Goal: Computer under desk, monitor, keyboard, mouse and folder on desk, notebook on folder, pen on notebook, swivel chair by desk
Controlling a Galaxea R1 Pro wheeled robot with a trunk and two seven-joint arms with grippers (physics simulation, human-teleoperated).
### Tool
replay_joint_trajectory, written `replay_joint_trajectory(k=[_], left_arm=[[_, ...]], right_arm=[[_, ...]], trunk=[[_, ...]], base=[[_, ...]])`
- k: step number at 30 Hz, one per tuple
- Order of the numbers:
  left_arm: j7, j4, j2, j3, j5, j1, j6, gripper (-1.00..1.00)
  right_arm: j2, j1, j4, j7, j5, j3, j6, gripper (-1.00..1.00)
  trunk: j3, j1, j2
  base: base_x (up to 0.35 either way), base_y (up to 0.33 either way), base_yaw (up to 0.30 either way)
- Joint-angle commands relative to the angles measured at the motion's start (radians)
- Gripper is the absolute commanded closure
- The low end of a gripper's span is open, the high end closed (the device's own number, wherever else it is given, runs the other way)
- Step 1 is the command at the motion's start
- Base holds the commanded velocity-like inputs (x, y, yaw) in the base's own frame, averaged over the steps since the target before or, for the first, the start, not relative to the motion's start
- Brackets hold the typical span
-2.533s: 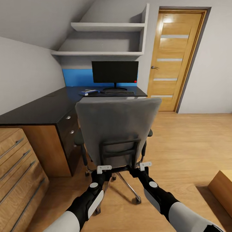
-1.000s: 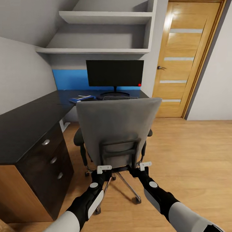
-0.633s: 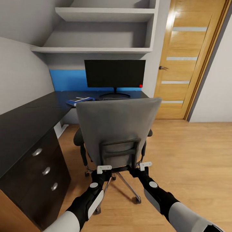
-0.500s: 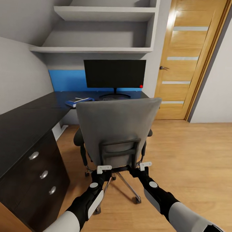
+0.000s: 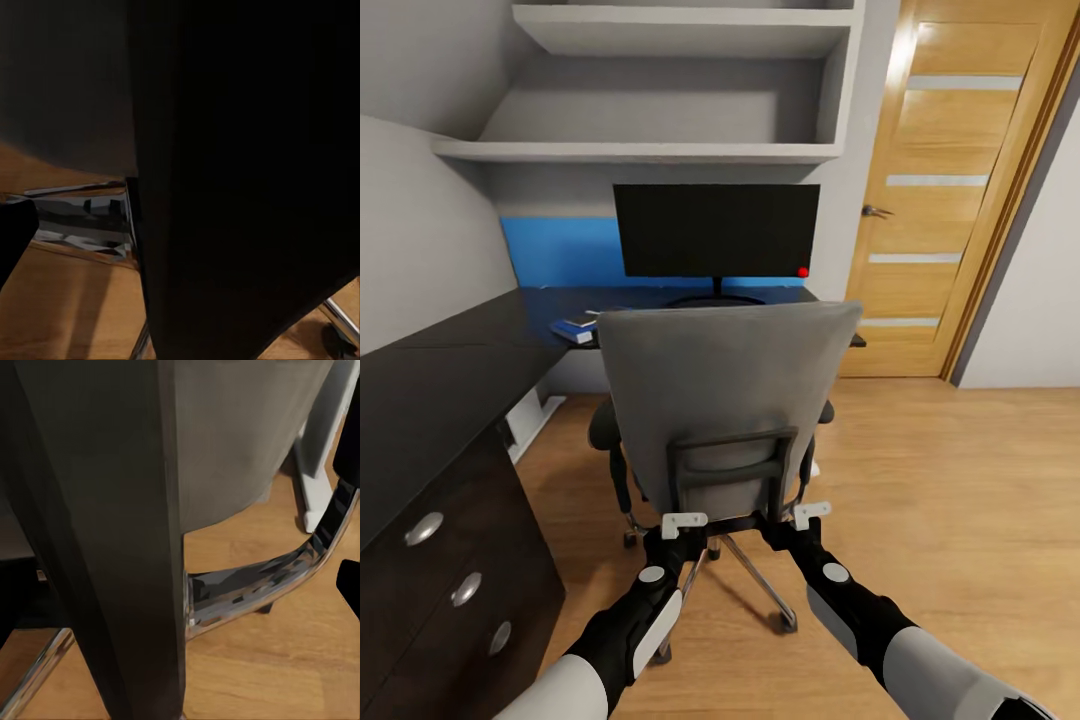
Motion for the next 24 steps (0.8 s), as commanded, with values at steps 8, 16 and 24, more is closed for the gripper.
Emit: replay_joint_trajectory(k=[8, 16, 24], left_arm=[[0.006, -0.002, 0.0, -0.003, 0.001, -0.001, 0.003, -1.0], [0.006, -0.002, 0.0, -0.002, 0.001, -0.001, 0.003, -1.0], [0.005, -0.002, 0.0, -0.003, 0.001, -0.001, 0.003, -1.0]], right_arm=[[-0.001, 0.0, -0.001, -0.007, -0.006, 0.008, -0.003, -1.0], [-0.001, 0.0, 0.0, -0.007, -0.006, 0.008, -0.003, -1.0], [0.0, 0.0, 0.015, -0.007, -0.005, 0.01, -0.003, -1.0]], trunk=[[-0.001, 0.0, 0.0], [-0.001, 0.0, 0.0], [-0.001, 0.0, 0.0]], base=[[0.139, 0.0, 0.0], [0.177, 0.0, 0.0], [0.134, 0.0, 0.0]])
